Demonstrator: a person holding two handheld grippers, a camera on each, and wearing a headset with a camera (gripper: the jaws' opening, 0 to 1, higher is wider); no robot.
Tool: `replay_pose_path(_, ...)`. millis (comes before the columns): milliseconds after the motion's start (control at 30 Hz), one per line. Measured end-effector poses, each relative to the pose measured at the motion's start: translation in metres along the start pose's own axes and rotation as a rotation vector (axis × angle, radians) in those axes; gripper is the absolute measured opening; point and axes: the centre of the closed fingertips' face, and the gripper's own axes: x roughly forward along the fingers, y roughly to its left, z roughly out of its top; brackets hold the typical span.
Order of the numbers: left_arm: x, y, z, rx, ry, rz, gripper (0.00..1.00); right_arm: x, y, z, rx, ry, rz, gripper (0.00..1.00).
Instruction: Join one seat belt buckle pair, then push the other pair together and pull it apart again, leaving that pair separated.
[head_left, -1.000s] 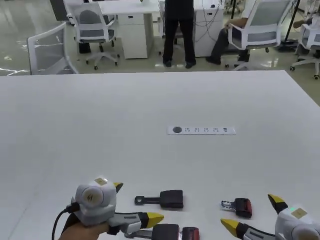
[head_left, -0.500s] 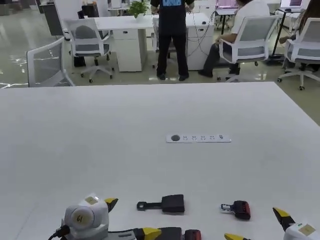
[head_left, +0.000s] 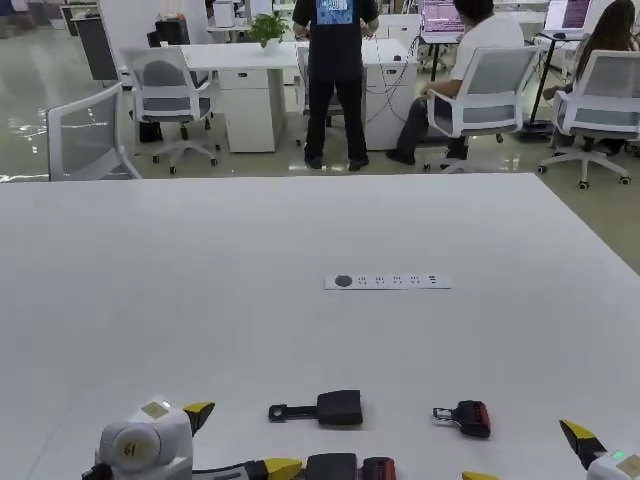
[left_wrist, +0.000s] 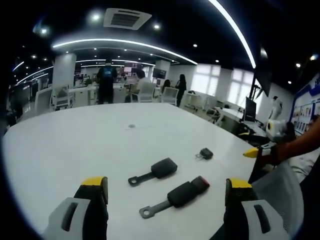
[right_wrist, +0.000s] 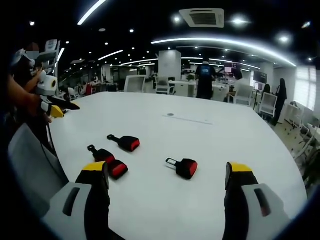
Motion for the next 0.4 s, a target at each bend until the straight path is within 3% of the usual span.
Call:
replay_pose_path(200,-0.0017,-0.0004,0.0079,-0.006,-0.014,0.009,1.0,0.0016,0.0001,0.0003,-0.008,0.007,0.007,0.98)
replay_pose_path(400,-0.0021,-0.0007,0.0083,-0.004,-0.012,0.014,1.0,0.0053,0.0049,0.0027,-0.024,0.007,0.029,0.98)
